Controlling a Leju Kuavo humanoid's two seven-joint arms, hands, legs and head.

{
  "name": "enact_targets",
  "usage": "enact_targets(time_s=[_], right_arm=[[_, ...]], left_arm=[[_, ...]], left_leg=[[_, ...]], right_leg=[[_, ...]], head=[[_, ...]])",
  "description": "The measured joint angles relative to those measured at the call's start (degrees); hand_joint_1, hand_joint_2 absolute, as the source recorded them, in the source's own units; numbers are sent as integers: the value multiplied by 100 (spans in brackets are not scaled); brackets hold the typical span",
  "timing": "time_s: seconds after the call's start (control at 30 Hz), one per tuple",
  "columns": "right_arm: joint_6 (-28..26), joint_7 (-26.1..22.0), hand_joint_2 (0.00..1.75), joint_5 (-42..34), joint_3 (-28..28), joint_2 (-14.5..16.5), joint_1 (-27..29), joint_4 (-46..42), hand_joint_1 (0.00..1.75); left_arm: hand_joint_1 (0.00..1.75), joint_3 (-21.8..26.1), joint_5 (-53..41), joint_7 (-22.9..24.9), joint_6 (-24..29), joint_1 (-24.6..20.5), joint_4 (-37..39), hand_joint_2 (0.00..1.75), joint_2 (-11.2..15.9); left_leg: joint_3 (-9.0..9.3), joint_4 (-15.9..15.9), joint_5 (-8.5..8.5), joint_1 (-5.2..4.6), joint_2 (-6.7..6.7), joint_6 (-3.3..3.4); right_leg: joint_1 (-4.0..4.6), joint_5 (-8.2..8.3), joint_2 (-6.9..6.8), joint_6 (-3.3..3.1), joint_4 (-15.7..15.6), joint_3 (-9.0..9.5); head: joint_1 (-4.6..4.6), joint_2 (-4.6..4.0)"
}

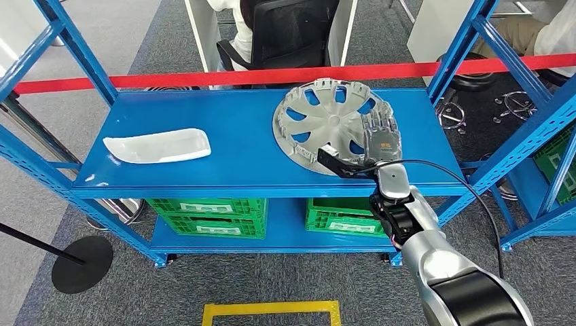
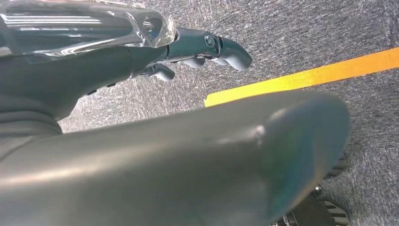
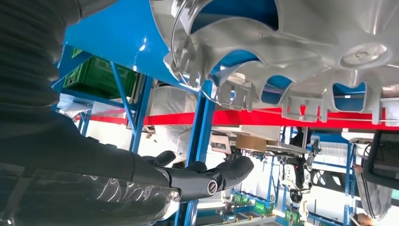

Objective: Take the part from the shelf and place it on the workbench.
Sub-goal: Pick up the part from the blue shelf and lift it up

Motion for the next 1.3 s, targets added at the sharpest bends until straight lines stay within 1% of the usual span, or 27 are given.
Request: enact_targets(time_s=[0.27,0.5,0.67,0.83,0.93,1.03,1.17,1.3], right_arm=[[322,-270,175,-107,-5,26,-171,-80,0],[425,-771,175,-326,1,47,-219,-436,0],[785,-966,175,-478,29,21,-170,-758,0],[1093,-1036,175,-610,122,-43,25,-867,0],[1329,-1128,175,-712,201,-119,167,-867,0],[1541,-1230,175,-779,292,-293,321,-870,0],[1629,-1265,175,-819,361,-513,460,-908,0],[1658,-1267,175,-839,423,-615,499,-967,0]], left_arm=[[0,1,60,-2,16,-1,0,0,-3],[0,2,132,-8,31,17,0,0,1],[0,2,130,-38,34,33,0,0,8],[0,2,116,-37,31,20,0,0,9],[0,2,118,-32,34,12,0,0,20],[0,2,149,-28,39,15,0,0,43],[0,2,170,-29,41,32,0,0,77],[0,2,172,-30,43,33,0,0,85]], left_leg=[[0,6,-2,-15,-1,-3],[2,8,-2,-16,-2,-3],[4,7,-2,-15,-2,-3],[5,7,-2,-15,-1,-3],[5,8,-2,-16,-2,-3],[5,8,-3,-16,-9,-2],[8,8,-5,-18,-5,-2],[14,8,-6,-18,-1,-3]], right_leg=[[-20,1,-1,2,-1,7],[-21,1,-1,3,-1,8],[-21,0,-1,2,-1,7],[-21,0,-1,2,-2,9],[-23,0,-2,3,-3,9],[-24,-1,-8,3,-4,12],[-24,-1,-7,4,-5,16],[-24,-1,-5,4,-6,20]], head=[[0,0],[0,0],[0,0],[0,0],[0,0],[0,0],[0,0],[-1,0]])
